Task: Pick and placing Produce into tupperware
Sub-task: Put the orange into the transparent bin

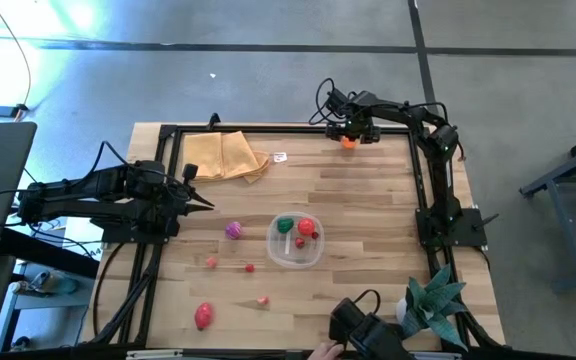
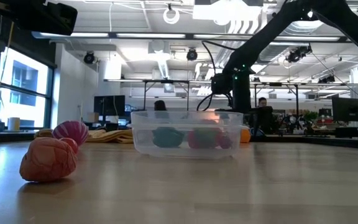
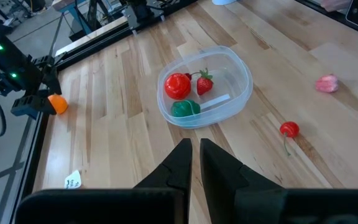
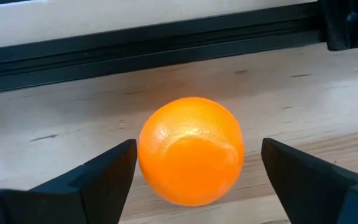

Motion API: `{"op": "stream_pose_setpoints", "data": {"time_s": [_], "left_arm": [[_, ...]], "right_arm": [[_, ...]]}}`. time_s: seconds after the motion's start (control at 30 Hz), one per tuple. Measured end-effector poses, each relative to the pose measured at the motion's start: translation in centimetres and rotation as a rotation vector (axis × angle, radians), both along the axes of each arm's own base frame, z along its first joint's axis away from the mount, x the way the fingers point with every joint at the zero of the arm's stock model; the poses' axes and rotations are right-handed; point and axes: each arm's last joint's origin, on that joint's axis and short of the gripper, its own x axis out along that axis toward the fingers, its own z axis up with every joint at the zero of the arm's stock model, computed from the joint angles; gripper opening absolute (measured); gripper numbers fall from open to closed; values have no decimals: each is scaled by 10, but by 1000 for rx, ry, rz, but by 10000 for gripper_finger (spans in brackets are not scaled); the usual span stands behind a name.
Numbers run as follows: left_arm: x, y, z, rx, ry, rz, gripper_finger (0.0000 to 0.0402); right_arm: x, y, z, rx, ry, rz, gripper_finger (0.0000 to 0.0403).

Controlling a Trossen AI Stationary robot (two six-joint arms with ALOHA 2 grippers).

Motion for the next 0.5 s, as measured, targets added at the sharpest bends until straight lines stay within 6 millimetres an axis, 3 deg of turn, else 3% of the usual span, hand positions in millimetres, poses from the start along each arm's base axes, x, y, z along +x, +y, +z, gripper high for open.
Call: {"op": "stream_pose_setpoints", "data": {"time_s": [0.23,0.5], "left_arm": [[0,0,0,0,0,0,24],[0,0,0,0,-1,0,24]], "right_arm": [[0,2,-12,24,-51,-16,304],[0,1,-11,13,-61,-13,281]]}}
